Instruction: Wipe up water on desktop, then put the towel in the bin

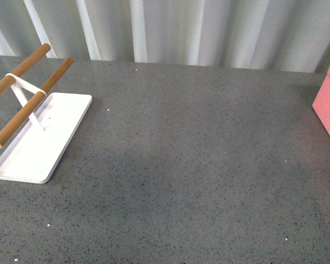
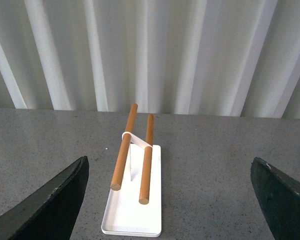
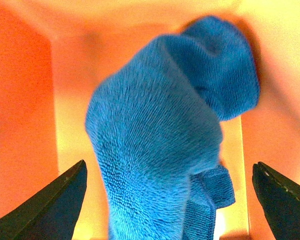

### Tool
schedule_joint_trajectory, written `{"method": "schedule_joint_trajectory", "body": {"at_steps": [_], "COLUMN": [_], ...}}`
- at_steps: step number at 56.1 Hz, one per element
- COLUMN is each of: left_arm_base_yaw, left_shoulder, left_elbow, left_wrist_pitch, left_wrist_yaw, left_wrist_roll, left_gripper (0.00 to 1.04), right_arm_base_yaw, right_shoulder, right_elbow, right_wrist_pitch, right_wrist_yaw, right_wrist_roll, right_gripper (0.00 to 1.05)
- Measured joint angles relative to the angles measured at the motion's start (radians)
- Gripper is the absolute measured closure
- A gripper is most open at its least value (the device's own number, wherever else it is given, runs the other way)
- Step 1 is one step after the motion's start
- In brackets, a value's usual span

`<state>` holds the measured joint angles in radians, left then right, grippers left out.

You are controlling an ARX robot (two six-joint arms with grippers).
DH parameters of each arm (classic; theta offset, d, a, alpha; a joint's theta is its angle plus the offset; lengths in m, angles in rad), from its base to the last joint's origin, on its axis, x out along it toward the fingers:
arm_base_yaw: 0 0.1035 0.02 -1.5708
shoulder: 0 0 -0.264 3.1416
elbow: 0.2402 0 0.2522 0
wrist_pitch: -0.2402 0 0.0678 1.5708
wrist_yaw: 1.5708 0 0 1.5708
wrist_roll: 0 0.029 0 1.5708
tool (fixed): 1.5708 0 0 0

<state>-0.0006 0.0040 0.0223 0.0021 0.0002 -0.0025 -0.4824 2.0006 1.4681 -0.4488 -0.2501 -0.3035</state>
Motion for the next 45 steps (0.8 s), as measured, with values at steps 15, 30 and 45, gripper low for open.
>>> {"method": "schedule_joint_trajectory", "body": {"at_steps": [15,30,45], "left_arm_base_yaw": [0.000,0.000,0.000], "left_shoulder": [0.000,0.000,0.000], "left_elbow": [0.000,0.000,0.000], "left_wrist_pitch": [0.000,0.000,0.000], "left_wrist_yaw": [0.000,0.000,0.000], "left_wrist_roll": [0.000,0.000,0.000], "left_gripper": [0.07,0.07,0.07], "right_arm_base_yaw": [0.086,0.229,0.425], "right_shoulder": [-0.216,-0.475,-0.652], "right_elbow": [-0.064,-0.304,-0.597], "right_wrist_pitch": [0.063,0.176,0.389], "right_wrist_yaw": [-0.056,-0.075,0.113], "right_wrist_roll": [-0.029,-0.127,-0.161], "right_gripper": [0.07,0.07,0.07]}}
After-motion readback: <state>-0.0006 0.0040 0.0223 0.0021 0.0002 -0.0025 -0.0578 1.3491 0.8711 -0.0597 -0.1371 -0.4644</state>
